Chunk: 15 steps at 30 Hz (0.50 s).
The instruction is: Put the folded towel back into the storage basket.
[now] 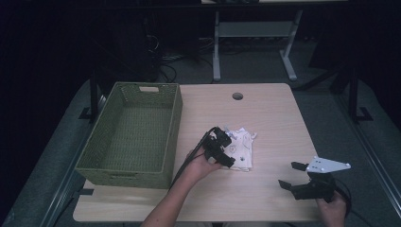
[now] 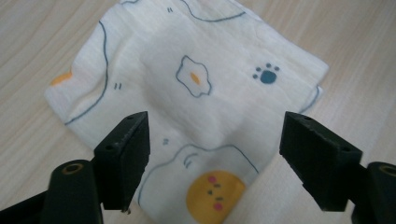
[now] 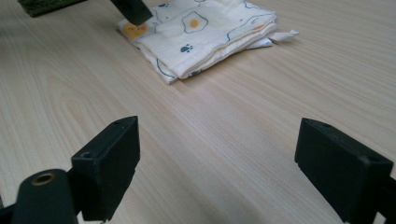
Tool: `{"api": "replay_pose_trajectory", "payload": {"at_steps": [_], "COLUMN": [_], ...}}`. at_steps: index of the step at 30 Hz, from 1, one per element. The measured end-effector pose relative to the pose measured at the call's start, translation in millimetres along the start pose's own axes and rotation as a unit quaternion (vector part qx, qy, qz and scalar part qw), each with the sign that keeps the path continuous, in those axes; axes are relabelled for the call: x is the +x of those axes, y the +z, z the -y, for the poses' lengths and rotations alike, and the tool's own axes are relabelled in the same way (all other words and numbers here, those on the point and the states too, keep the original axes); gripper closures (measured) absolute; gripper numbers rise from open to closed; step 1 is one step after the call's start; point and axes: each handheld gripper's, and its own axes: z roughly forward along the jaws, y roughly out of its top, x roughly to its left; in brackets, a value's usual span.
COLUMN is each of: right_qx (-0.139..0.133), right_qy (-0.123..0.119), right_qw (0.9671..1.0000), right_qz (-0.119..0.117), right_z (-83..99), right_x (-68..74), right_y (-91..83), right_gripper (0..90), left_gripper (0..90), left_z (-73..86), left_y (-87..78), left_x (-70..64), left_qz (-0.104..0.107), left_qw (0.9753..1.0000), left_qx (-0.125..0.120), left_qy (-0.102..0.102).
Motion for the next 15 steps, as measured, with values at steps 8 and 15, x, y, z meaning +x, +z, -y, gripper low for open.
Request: {"api": "replay_pose_trajectory", "payload": {"at_steps": [8, 15], "right_qx": [-0.002, -0.005], "right_qy": [0.001, 0.000], "right_qw": [1.0000, 1.0000], "right_qz": [-0.001, -0.002], "right_z": [-0.2, -0.3], "right_x": [-0.2, -0.2], "right_y": [-0.8, -2.1], "right_gripper": [13.5, 13.5], "left_gripper": [26.3, 29.6], "left_z": [-11.8, -17.8], "left_y": [14.2, 25.2], "left_x": [8.3, 15.9], "left_qz": [-0.004, -0.007], "left_qw": [0.9999, 0.9996], "left_qx": [0.007, 0.015], "left_qy": [-0.012, -0.021]}}
